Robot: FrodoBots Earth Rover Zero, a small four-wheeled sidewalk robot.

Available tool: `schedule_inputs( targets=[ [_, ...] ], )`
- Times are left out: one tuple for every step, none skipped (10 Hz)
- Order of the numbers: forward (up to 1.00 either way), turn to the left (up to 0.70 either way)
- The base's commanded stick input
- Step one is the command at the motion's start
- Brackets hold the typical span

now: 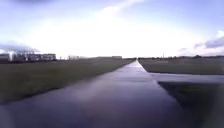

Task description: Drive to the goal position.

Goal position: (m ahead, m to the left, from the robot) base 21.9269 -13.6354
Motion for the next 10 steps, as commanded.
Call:
schedule_inputs(
  targets=[
    [0.45,-0.27],
    [0.45,-0.27],
    [0.45,-0.27],
    [0.45,-0.27],
    [0.45,-0.27],
    [0.45,-0.27],
    [0.45,-0.27],
    [0.45,-0.27],
    [0.45,-0.27],
    [0.45,-0.27]
  ],
)
